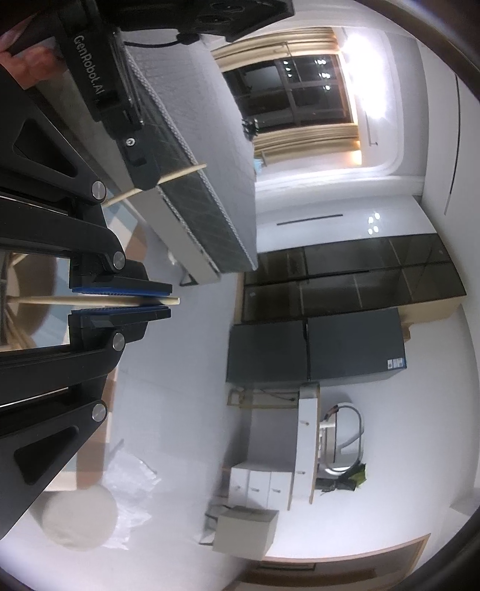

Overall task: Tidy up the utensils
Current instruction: 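Carry both held chopsticks up over the grey holder, then open both tools to drop the chopsticks into the grey holder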

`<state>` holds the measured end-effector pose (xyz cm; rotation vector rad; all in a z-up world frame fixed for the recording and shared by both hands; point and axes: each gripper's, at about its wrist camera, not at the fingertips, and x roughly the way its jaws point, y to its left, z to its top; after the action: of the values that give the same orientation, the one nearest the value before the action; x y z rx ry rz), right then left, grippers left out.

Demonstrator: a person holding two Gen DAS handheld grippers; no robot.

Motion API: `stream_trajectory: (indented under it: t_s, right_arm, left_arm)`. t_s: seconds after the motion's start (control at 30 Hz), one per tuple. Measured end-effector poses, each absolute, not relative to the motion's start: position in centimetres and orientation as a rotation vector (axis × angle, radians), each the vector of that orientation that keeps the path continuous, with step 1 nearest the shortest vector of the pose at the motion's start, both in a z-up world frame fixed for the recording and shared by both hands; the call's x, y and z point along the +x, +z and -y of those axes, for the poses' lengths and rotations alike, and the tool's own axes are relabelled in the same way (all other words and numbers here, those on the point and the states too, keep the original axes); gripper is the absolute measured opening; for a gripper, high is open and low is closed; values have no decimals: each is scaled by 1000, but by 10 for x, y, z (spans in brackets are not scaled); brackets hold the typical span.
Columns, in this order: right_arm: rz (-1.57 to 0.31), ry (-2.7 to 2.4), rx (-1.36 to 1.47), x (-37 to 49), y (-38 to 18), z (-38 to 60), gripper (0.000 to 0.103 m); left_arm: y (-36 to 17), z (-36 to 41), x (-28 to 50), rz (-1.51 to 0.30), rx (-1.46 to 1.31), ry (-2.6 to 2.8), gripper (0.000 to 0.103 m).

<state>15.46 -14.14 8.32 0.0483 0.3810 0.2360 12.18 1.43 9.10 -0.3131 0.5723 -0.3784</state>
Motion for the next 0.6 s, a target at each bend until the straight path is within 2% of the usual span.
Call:
stream_trajectory:
  t_s: [0.27, 0.33, 0.6]
  right_arm:
    - [-439, 268, 31, 152, 75, 143, 4]
    - [-458, 272, 31, 151, 72, 145, 7]
    - [-502, 236, 93, 136, 69, 161, 8]
  left_arm:
    - [89, -10, 114, -620, -294, -426, 0]
    - [86, -7, 114, -665, -278, -449, 0]
    - [85, -6, 107, -779, -268, -484, 0]
